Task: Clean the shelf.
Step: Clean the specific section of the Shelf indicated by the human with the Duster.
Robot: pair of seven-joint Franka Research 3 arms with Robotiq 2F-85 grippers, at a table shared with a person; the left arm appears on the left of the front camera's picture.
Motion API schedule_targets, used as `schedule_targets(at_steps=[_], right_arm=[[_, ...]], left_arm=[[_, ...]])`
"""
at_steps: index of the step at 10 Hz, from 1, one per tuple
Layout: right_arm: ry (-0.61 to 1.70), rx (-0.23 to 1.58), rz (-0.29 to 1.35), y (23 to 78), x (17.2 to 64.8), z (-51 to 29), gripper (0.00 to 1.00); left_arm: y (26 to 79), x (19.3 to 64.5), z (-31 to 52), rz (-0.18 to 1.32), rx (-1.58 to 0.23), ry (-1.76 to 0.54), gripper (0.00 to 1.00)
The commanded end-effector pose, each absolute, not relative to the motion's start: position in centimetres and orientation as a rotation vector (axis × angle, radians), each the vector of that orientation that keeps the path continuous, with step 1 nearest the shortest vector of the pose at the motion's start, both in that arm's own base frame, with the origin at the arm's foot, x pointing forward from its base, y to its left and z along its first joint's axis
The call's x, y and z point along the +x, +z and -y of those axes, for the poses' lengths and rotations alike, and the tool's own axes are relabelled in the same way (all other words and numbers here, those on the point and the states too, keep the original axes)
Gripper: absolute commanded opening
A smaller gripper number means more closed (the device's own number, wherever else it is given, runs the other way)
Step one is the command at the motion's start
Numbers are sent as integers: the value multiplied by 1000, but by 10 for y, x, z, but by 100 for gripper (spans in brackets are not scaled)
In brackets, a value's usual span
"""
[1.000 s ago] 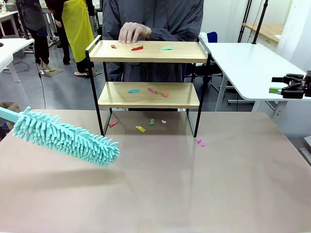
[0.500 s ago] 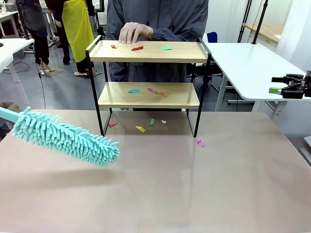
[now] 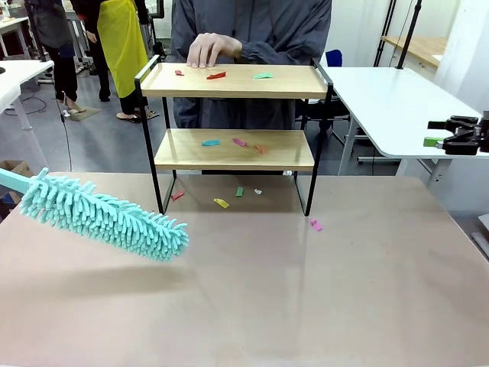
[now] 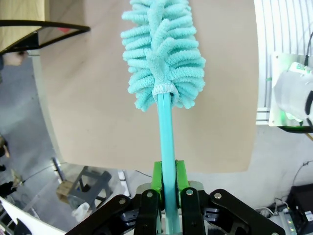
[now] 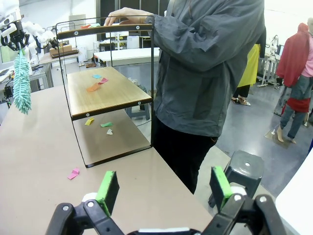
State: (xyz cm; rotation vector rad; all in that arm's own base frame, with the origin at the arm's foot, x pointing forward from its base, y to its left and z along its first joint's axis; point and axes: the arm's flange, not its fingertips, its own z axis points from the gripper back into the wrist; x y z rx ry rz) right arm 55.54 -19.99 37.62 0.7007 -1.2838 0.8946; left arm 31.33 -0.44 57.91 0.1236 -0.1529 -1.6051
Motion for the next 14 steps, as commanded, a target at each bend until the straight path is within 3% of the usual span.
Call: schedule_targets(at_steps=[1,4,7,11,14], right_arm=[[899,699,1284,378,555,198,100],[899,699,1284,378,555,198,100],[899,699,1284,378,555,198,100],[899,699,1284,378,555,198,100],[899,699,1284,378,555,198,100]], left_arm=[[618,289,5,191,40,-1592,13],[702,266,35,225,-82,-1488,13],[764,245,106,287,-257,-1082,13],[781,248,206,470,-327,-730,13],[786,248,192,404,-347,-775,13]])
